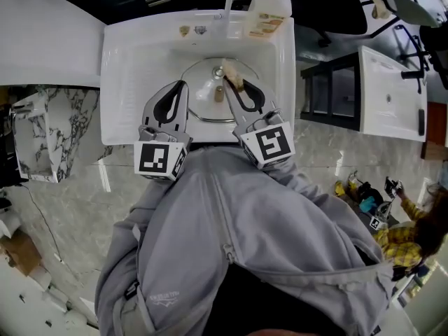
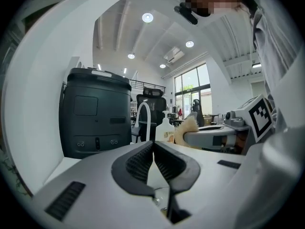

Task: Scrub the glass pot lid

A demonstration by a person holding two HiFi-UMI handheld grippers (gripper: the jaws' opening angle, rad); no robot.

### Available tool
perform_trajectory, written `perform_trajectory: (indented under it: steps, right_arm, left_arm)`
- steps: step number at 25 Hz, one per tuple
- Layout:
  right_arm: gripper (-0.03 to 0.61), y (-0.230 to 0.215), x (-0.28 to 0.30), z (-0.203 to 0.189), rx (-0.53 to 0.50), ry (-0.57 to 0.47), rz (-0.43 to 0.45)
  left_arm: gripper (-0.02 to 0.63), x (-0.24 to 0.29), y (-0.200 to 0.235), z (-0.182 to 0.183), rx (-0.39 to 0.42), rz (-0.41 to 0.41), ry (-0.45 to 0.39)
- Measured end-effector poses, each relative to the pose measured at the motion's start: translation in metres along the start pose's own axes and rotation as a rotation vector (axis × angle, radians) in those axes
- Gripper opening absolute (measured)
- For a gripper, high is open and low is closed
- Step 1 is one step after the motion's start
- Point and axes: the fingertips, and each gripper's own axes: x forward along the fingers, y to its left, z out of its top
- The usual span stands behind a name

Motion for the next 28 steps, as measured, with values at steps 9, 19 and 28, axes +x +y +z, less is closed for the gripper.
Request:
perform_trajectory:
  steps: [9, 19, 28]
  right_arm:
    - [0.054, -0.008, 0.026, -0.030, 0.009, 0.079, -0.018]
    - [0.052, -0.010, 0.058, -0.092, 0.016, 0.197, 0.012]
    - [0.052, -0.004, 0.079, -0.134, 0.035, 0.280, 0.050]
  left_arm:
    - [0.009, 0.023, 0.025, -0.034, -0.032, -0.015, 0.071]
    - [0.011, 0.032, 0.060, -0.134, -0.105, 0.028, 0.296]
    - [0.012, 0.030, 0.064, -0.210, -0.223, 0.025, 0.519]
